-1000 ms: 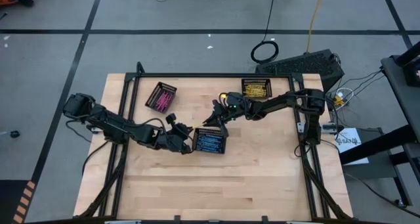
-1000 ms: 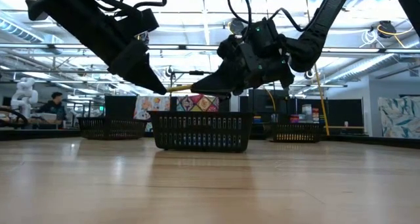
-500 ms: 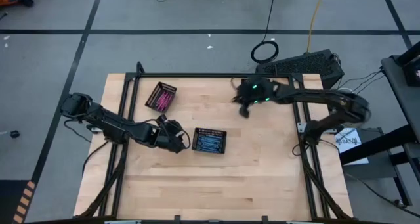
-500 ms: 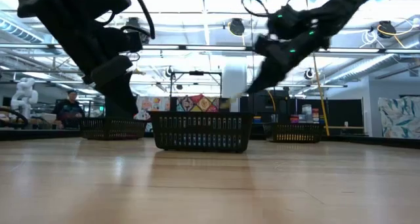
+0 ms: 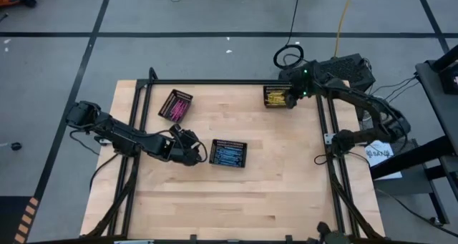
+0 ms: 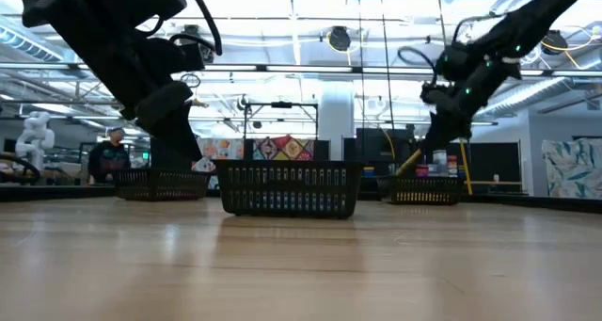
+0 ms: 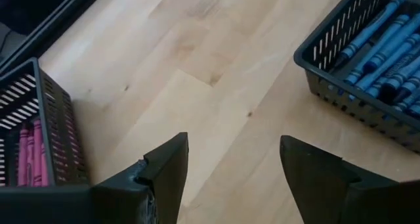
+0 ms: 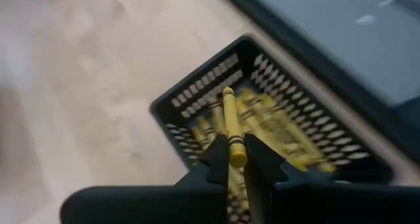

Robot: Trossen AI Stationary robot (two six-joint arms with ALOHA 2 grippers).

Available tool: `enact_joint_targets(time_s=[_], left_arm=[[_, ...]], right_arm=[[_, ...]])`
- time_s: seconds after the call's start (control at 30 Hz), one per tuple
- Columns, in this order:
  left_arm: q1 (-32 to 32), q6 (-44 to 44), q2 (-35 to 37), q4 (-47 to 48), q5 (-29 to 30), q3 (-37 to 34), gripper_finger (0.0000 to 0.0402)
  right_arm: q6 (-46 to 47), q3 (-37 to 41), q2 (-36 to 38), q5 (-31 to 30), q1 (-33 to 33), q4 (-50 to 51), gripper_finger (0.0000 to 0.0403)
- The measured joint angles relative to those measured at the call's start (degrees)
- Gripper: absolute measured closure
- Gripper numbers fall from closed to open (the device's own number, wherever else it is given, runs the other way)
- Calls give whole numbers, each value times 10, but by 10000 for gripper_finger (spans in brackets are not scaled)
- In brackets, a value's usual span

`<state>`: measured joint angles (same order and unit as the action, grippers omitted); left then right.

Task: Sort crayons
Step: Put the yellow crayon into the top right black bin, then return to Home Position

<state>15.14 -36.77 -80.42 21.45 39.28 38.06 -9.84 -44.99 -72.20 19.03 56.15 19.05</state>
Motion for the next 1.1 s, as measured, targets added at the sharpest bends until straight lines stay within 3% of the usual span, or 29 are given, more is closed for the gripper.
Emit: enact_joint_targets(time_s=[0.07,0.17,0.4,0.57,0.73,0.87,1.1], left_arm=[[0,1,0,1,2,0,164],[0,1,0,1,2,0,164],[0,0,0,1,2,0,164],[0,-3,0,1,2,0,164],[0,-4,0,0,2,0,164],[0,-4,0,0,10,0,164],[-41,1,-9,-106,150,0,164]], right_arm=[[3,0,-30,59,21,-10,398],[-1,-3,-74,96,37,-15,398],[-9,-27,-126,96,46,-17,389],[-14,-49,-126,96,46,1,339],[-32,-75,-108,74,46,36,270],[-30,-87,-66,50,46,53,242],[-28,-75,39,50,-23,40,256]])
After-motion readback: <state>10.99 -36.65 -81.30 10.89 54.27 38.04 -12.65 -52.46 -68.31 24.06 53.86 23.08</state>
